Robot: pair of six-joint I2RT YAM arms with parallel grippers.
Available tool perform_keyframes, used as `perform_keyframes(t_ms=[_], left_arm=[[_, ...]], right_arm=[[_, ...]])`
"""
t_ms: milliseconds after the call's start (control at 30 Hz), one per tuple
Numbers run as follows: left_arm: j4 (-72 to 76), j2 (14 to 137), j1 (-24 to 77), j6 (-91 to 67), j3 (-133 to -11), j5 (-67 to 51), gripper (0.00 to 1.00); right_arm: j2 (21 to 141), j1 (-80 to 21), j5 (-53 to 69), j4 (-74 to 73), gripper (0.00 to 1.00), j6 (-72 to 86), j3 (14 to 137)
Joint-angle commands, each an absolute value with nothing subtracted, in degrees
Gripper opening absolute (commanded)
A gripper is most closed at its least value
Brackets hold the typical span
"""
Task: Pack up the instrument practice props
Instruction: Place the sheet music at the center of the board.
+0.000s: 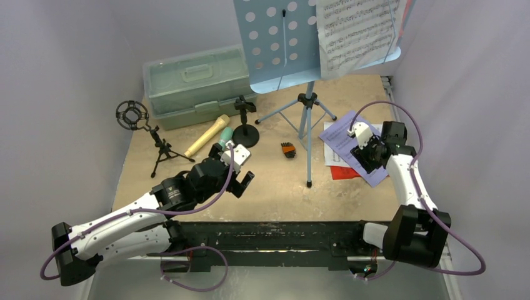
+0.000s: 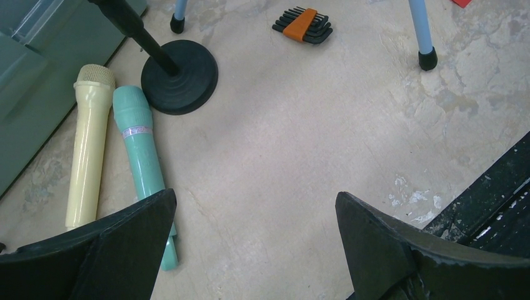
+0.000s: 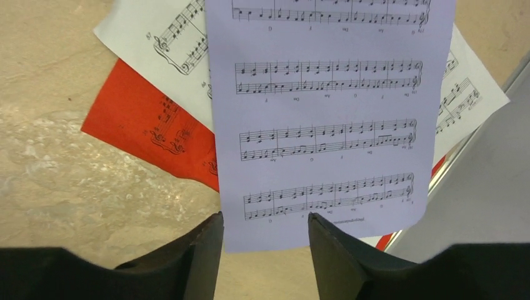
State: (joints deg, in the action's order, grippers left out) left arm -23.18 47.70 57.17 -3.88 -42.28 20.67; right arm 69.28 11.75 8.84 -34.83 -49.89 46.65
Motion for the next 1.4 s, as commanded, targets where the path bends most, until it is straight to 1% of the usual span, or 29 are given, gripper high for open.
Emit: perform_keyframes(t_ms=[0,133,233,400,567,667,800,967,1367], left_arm=[[-20.6,47.5,56.7,-4.5,-42.2,19.7,1.0],[-20.4,47.1,56.6,-4.7,-42.2,19.2,1.0],[-19.9,46.2,56.1,-5.1,-42.1,17.8,1.0],[-17.8,43.4,55.0,-6.3,-41.7,14.1,1.0],[-15.4,42.0,54.8,-10.1,-41.7,10.0,1.0],[-13.4,41.2,54.9,-15.3,-41.6,7.0,1.0],[-7.9,39.0,54.8,-23.0,-41.5,1.9,1.0],[-3.3,37.3,54.9,-28.9,-41.9,0.3,1.0],[-2.1,43.2,54.9,-33.9,-47.9,-5.4,1.0]], right_arm=[[67.7,11.9,16.4,-39.7,0.62,-45.9,52.3],[65.6,11.9,23.0,-43.8,0.76,-43.6,55.1],[64.5,11.9,29.2,-46.2,0.82,-42.2,57.0],[63.8,11.9,40.6,-47.5,0.9,-39.2,59.2],[63.5,11.9,50.1,-41.4,0.95,-32.3,56.7],[63.0,11.9,54.0,-38.3,0.98,-29.6,55.0],[61.4,11.9,53.5,-36.5,0.99,-29.1,53.0],[59.8,11.9,54.3,-35.0,0.99,-28.2,51.5],[58.3,12.0,54.3,-35.3,0.99,-28.7,51.2]])
